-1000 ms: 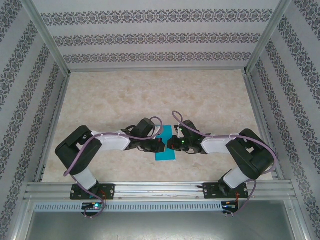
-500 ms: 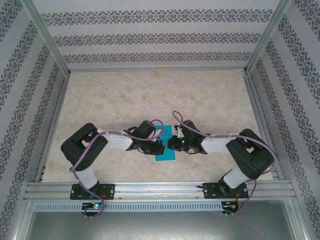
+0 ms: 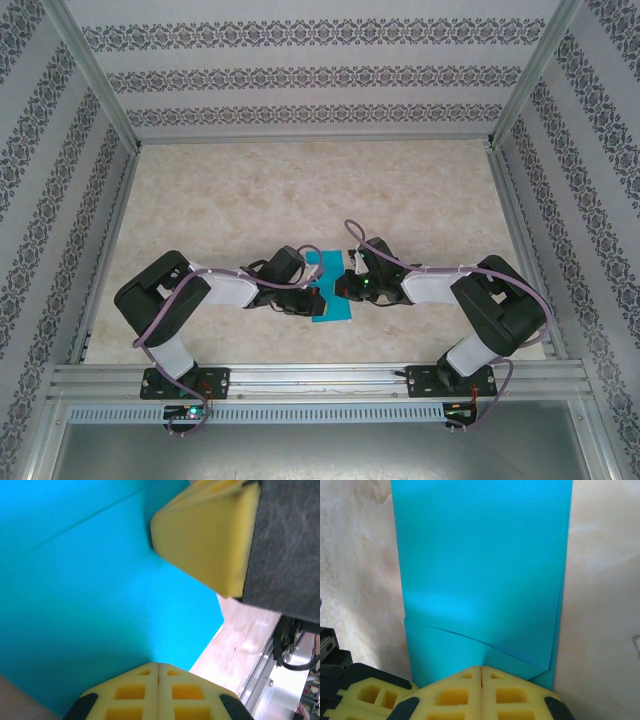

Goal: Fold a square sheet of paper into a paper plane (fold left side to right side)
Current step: Fold the triangle a second time at the center of the table.

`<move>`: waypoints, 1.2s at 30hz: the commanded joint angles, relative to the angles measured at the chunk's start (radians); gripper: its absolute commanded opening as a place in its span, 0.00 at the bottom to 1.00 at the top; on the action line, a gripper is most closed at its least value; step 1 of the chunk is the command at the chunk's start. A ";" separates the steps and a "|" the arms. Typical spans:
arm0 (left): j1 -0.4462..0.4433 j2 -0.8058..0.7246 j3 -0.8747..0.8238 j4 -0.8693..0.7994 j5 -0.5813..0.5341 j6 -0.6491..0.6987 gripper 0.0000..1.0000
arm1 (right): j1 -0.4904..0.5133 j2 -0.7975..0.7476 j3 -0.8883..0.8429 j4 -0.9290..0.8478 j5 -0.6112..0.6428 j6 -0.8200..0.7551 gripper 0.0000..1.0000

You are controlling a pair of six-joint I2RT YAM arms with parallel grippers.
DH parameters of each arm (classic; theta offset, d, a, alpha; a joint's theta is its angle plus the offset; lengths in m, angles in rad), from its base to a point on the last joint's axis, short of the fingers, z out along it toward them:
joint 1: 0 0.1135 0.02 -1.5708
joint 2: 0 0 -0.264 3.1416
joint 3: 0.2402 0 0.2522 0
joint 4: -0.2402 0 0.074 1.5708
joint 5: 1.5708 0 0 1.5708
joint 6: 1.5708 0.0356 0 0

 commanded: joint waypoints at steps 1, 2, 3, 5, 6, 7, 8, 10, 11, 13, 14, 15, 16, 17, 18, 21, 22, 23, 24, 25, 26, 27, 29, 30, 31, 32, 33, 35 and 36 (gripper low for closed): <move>-0.016 -0.018 -0.040 -0.080 0.033 0.035 0.00 | -0.021 0.051 -0.029 -0.160 0.097 -0.033 0.00; -0.016 -0.021 -0.044 -0.080 0.032 0.037 0.00 | -0.022 0.051 -0.030 -0.160 0.097 -0.035 0.00; -0.016 -0.023 -0.048 -0.080 0.031 0.035 0.00 | -0.023 0.051 -0.029 -0.161 0.097 -0.035 0.00; -0.018 -0.027 -0.056 -0.080 0.031 0.035 0.00 | -0.022 0.051 -0.029 -0.163 0.097 -0.037 0.00; -0.019 -0.029 -0.060 -0.080 0.030 0.033 0.00 | -0.024 0.052 -0.029 -0.163 0.097 -0.036 0.00; -0.019 -0.032 -0.066 -0.077 0.030 0.033 0.00 | -0.024 0.053 -0.029 -0.163 0.097 -0.036 0.00; -0.021 -0.034 -0.070 -0.077 0.029 0.031 0.00 | -0.024 0.053 -0.029 -0.164 0.097 -0.036 0.00; -0.022 -0.041 -0.081 -0.073 0.028 0.028 0.00 | -0.025 0.053 -0.028 -0.165 0.096 -0.038 0.00; -0.022 -0.044 -0.086 -0.070 0.027 0.028 0.00 | -0.025 0.054 -0.028 -0.165 0.096 -0.038 0.00; -0.024 -0.050 -0.098 -0.065 0.024 0.022 0.00 | -0.025 0.054 -0.028 -0.167 0.094 -0.039 0.00; -0.025 -0.053 -0.101 -0.063 0.025 0.020 0.00 | -0.025 0.054 -0.028 -0.168 0.094 -0.039 0.00; -0.025 -0.056 -0.106 -0.060 0.025 0.018 0.00 | -0.026 0.054 -0.026 -0.169 0.093 -0.039 0.00; -0.027 -0.060 -0.111 -0.058 0.024 0.016 0.00 | -0.025 0.054 -0.025 -0.169 0.093 -0.041 0.00; -0.028 -0.063 -0.114 -0.058 0.022 0.016 0.00 | -0.026 0.054 -0.026 -0.169 0.093 -0.040 0.00; -0.028 -0.067 -0.118 -0.059 0.021 0.016 0.00 | -0.027 0.054 -0.025 -0.170 0.093 -0.041 0.00; -0.028 -0.081 -0.128 -0.065 0.009 0.015 0.00 | -0.025 0.054 -0.025 -0.168 0.091 -0.040 0.00; -0.028 -0.086 -0.131 -0.068 0.005 0.015 0.00 | -0.025 0.054 -0.025 -0.169 0.091 -0.041 0.00; -0.029 -0.091 -0.135 -0.069 0.003 0.015 0.00 | -0.025 0.054 -0.026 -0.169 0.091 -0.041 0.00; -0.030 -0.096 -0.136 -0.071 0.003 0.015 0.00 | -0.026 0.054 -0.025 -0.169 0.091 -0.040 0.00; -0.030 -0.101 -0.139 -0.071 0.002 0.015 0.00 | -0.026 0.054 -0.025 -0.169 0.090 -0.041 0.00; -0.030 -0.106 -0.142 -0.074 0.000 0.015 0.00 | -0.026 0.055 -0.025 -0.169 0.089 -0.041 0.00; -0.031 -0.109 -0.143 -0.074 0.001 0.014 0.00 | -0.026 0.056 -0.023 -0.169 0.088 -0.041 0.00; -0.031 -0.121 -0.148 -0.071 0.001 0.012 0.00 | -0.025 0.056 -0.020 -0.169 0.084 -0.043 0.00; -0.031 -0.128 -0.150 -0.066 0.003 0.008 0.00 | -0.024 0.056 -0.018 -0.167 0.081 -0.041 0.00; -0.032 -0.139 -0.153 -0.058 0.007 0.002 0.00 | -0.023 0.056 -0.016 -0.164 0.075 -0.041 0.00; -0.031 -0.155 -0.153 -0.060 0.007 -0.002 0.00 | -0.021 0.053 -0.013 -0.163 0.070 -0.040 0.00; -0.030 -0.172 -0.151 -0.069 0.003 -0.002 0.00 | -0.019 0.050 -0.008 -0.161 0.063 -0.040 0.00; -0.024 -0.232 -0.142 -0.092 -0.007 -0.002 0.00 | -0.011 0.033 -0.002 -0.148 0.047 -0.037 0.00; -0.019 -0.259 -0.136 -0.105 -0.012 -0.001 0.00 | -0.010 0.021 0.000 -0.138 0.038 -0.034 0.00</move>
